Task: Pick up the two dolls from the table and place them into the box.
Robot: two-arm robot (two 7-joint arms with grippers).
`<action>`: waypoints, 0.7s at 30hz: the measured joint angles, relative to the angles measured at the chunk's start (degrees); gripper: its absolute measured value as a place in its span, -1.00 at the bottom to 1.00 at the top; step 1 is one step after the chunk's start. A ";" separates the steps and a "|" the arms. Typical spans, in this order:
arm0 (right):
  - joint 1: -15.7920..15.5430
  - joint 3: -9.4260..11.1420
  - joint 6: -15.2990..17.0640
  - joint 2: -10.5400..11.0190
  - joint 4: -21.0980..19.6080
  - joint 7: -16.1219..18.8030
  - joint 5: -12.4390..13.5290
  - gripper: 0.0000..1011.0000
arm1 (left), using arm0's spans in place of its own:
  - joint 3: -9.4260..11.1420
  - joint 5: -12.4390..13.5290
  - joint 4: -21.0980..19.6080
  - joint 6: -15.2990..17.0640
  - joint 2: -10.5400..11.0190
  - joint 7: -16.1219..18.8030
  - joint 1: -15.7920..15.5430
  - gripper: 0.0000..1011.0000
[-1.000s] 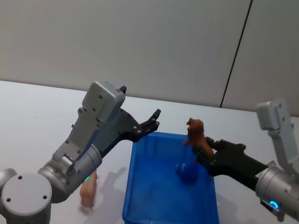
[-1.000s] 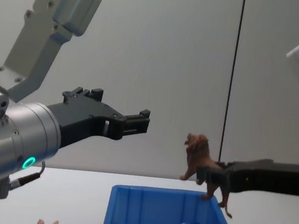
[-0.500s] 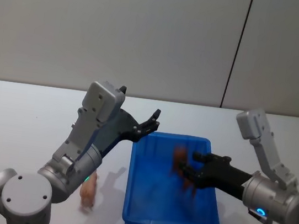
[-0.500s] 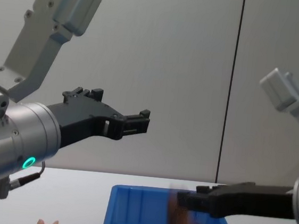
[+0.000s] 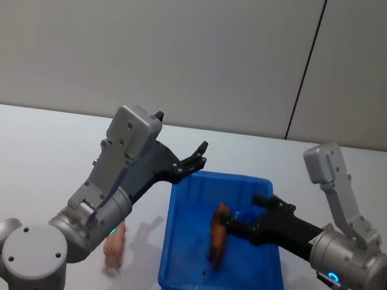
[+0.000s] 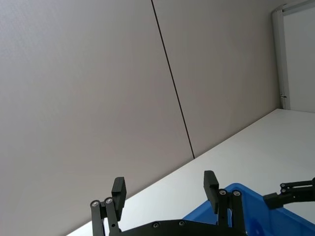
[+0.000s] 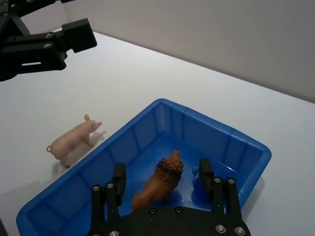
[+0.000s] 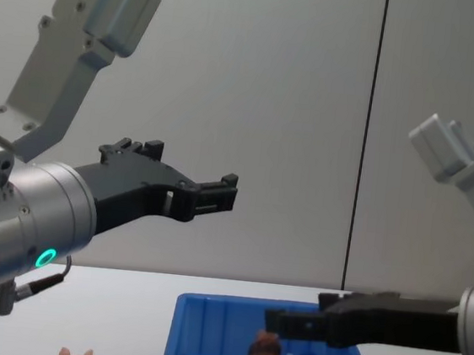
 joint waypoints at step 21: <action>-3.65 4.46 -6.41 4.52 -3.49 -9.28 6.37 0.98 | 0.00 0.00 0.00 0.00 0.00 0.00 0.00 0.98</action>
